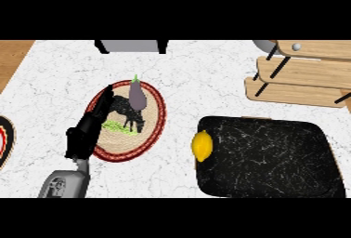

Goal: Pick the bell pepper from the tray and place it in the tiered shelf

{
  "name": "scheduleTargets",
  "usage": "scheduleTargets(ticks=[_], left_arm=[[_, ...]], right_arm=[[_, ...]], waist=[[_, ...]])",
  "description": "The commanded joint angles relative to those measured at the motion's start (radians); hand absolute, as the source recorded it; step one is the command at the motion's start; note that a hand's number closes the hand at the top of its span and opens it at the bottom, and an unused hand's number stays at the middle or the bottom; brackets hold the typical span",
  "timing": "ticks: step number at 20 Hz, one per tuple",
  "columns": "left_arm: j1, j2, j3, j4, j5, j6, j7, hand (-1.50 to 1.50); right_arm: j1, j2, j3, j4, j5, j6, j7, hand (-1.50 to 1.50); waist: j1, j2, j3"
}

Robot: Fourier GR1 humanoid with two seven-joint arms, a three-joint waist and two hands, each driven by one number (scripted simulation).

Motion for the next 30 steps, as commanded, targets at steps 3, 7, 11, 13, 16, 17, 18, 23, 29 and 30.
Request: scheduleTargets(ticks=[3, 7, 11, 13, 16, 17, 18, 23, 29, 30], left_arm=[[-0.022, 0.006, 0.019, 0.004, 0.018, -0.008, 0.002, 0.00], [-0.067, -0.007, -0.005, -0.036, -0.024, 0.025, 0.090, 0.00], [-0.007, 0.038, 0.043, -0.007, 0.035, -0.043, 0.010, 0.00], [-0.002, -0.016, -0.001, 0.022, -0.013, 0.009, -0.022, 0.00], [-0.031, -0.004, 0.009, -0.003, 0.005, -0.010, 0.023, 0.00], [-0.071, -0.001, 0.016, 0.066, -0.027, 0.014, 0.005, 0.00], [-0.026, 0.000, 0.028, 0.033, -0.004, 0.008, -0.021, 0.00], [-0.033, -0.023, 0.016, 0.048, -0.013, 0.023, -0.025, 0.00], [-0.012, 0.012, 0.021, -0.006, 0.008, -0.022, 0.008, 0.00], [-0.061, -0.036, -0.001, 0.055, -0.033, 0.034, 0.020, 0.00]], right_arm=[[0.047, -0.040, 0.012, 0.090, 0.236, -0.100, 0.192, -1.50], [0.024, -0.083, -0.024, 0.181, 0.202, -0.101, 0.183, -1.50], [0.113, -0.056, -0.034, 0.015, 0.086, -0.075, 0.170, -1.50], [0.049, -0.071, -0.064, 0.078, 0.021, -0.080, 0.140, -1.50], [0.051, -0.063, -0.063, -0.012, -0.035, -0.027, 0.180, -1.50], [0.036, -0.084, -0.072, 0.022, -0.065, -0.031, 0.137, -1.50], [0.035, -0.076, -0.074, 0.035, -0.084, -0.023, 0.145, -1.50], [0.067, -0.106, -0.085, -0.035, -0.180, 0.021, 0.117, -1.50], [-0.037, -0.127, -0.170, -0.116, -0.226, -0.048, 0.236, -1.50], [-0.047, -0.138, -0.199, -0.150, -0.262, -0.035, 0.261, -1.50]], waist=[[-0.005, -0.001, -0.001], [-0.001, 0.000, 0.000], [-0.008, -0.004, 0.000], [-0.005, -0.002, 0.000], [-0.008, -0.004, 0.000], [-0.008, -0.001, 0.000], [-0.004, -0.002, 0.000], [-0.006, -0.002, 0.000], [-0.001, -0.004, 0.000], [-0.016, -0.004, 0.000]])
